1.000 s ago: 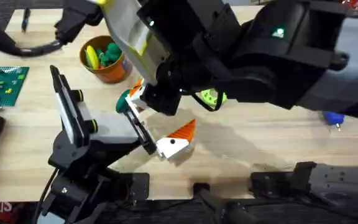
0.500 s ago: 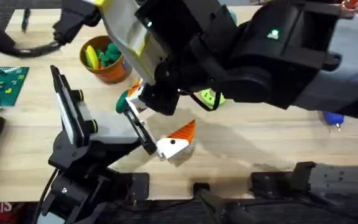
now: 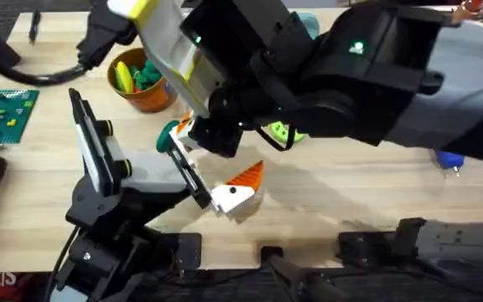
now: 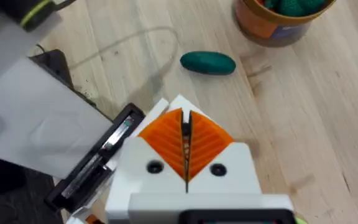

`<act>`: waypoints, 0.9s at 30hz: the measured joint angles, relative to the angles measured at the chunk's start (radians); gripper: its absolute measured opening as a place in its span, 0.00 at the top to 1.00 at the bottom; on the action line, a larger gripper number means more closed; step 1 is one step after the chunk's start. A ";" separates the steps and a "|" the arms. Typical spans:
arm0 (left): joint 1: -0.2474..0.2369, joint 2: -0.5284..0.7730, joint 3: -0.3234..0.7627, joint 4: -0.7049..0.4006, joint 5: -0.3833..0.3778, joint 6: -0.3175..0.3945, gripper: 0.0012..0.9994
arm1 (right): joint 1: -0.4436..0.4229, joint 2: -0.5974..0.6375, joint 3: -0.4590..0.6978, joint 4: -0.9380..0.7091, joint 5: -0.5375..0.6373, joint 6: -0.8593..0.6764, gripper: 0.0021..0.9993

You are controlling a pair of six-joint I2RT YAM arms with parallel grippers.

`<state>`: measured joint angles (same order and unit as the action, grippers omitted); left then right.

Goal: Pick up the gripper from the table and insert it into the empty holder that is missing its gripper. Then pick up a screw, insert it into the mounting hole, and use the screwdriver to tighten it. Finally, clean up the table by picking up the vegetable and placing it into the bucket.

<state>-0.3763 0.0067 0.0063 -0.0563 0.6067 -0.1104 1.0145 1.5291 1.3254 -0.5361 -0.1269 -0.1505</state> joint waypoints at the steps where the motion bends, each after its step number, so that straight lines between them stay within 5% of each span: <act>1: 0.000 0.000 0.000 0.000 0.000 0.000 0.01 | 0.000 0.000 0.000 0.000 0.000 0.000 0.99; 27: -0.001 0.000 0.000 0.001 0.004 0.018 0.01 | 0.000 -0.017 0.000 -0.019 0.003 0.001 0.99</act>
<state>-0.3771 0.0063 0.0063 -0.0551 0.6106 -0.0929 1.0145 1.5120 1.3254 -0.5552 -0.1242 -0.1497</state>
